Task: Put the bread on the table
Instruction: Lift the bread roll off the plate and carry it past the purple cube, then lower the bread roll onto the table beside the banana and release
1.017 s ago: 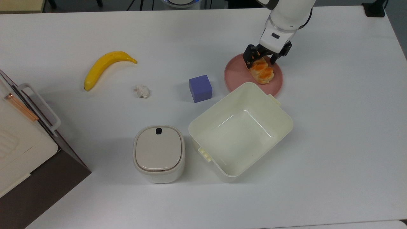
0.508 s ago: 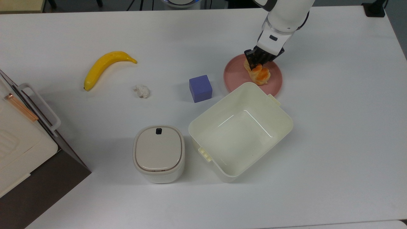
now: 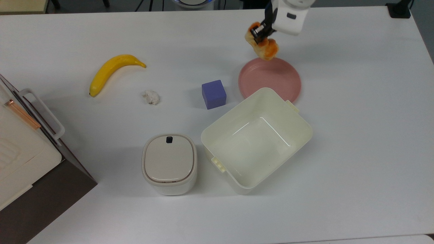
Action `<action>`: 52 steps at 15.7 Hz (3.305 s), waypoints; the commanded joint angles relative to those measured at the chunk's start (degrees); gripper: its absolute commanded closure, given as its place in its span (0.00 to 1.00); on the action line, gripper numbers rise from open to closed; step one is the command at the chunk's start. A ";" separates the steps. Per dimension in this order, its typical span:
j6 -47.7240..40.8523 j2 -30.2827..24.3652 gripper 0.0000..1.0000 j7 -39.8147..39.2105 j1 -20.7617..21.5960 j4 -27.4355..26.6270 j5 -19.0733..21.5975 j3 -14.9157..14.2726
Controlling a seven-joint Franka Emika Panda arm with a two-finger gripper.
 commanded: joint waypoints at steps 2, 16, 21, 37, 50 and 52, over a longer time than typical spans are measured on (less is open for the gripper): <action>-0.93 -2.51 1.00 -9.97 -5.35 -1.51 -3.71 -0.16; 9.53 -4.36 1.00 -27.04 -23.29 -12.05 -16.03 -4.64; 9.97 -0.85 1.00 -25.47 -23.21 -12.06 -16.03 -4.73; 12.79 2.50 0.00 -15.52 -20.22 -11.97 -15.86 -4.12; 3.93 0.04 0.00 -21.75 -22.32 -0.56 -10.59 -4.29; 0.68 -0.84 0.00 -23.96 -23.46 2.34 -7.96 -4.73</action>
